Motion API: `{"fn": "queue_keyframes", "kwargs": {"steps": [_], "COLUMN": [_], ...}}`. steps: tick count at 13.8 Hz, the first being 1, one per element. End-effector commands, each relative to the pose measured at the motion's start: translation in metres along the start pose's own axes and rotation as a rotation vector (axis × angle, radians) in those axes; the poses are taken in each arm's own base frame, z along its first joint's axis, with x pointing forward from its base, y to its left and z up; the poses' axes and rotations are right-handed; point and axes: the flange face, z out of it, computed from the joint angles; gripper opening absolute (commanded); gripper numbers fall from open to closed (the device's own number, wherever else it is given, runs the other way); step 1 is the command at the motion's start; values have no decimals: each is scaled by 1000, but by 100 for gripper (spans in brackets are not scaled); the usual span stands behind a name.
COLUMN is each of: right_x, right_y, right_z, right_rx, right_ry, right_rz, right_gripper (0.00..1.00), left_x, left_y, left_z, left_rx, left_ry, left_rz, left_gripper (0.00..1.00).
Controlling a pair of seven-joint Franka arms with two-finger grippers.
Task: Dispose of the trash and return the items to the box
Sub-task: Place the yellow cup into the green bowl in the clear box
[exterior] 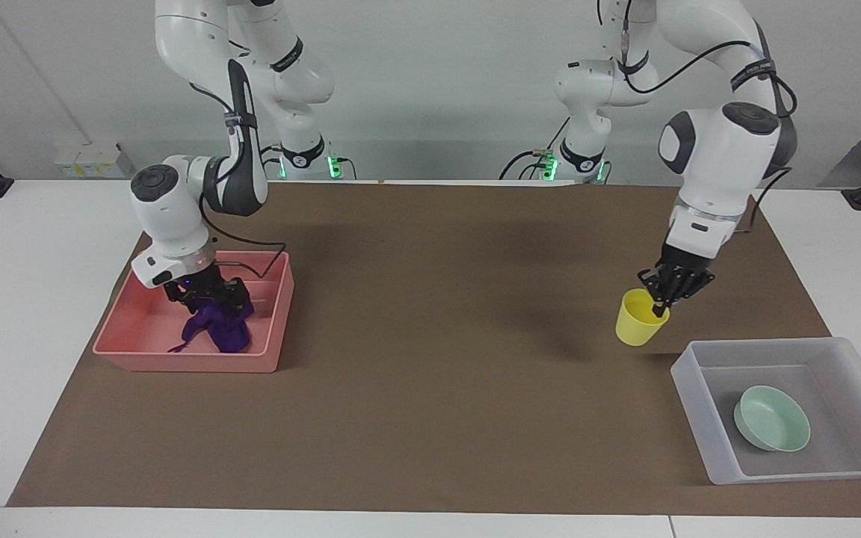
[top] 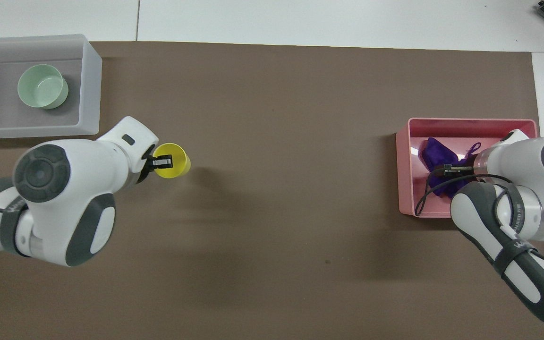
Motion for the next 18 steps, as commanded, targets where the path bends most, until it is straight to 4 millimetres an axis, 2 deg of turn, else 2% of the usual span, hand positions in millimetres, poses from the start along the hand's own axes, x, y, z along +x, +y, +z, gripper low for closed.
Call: {"fn": "queue_keyframes", "kwargs": {"steps": [1,2,5,9,11,14,18], "right_x": [3,6,8,7,13,23,27], "right_y": [-8,-11,-40,-67,-79,-81,-80], "right_z": [-33,-42,-63,-83,-106,-143,-185], "right_rx": [10,9,10,9,6,-2,27], "right_ry": [10,-2,-5,-18,-30,-58,-76], "right_rz": [31,44,73,121,126,125,146], "right_gripper": [100,100,100,100,100,100,100], "left_x": [50,59,95,128,134,134,130], "left_y": [-41,-64,-103,-147,-164,-187,-204], "left_z": [-1,7,14,53,76,103,113], "left_rx": [13,18,3,-6,-17,-20,-24], "left_ry": [-8,-9,32,13,-12,-21,-24], "left_rz": [-2,-31,-83,-112,-130,-116,-132], "left_gripper": [0,0,0,0,0,0,0]}}
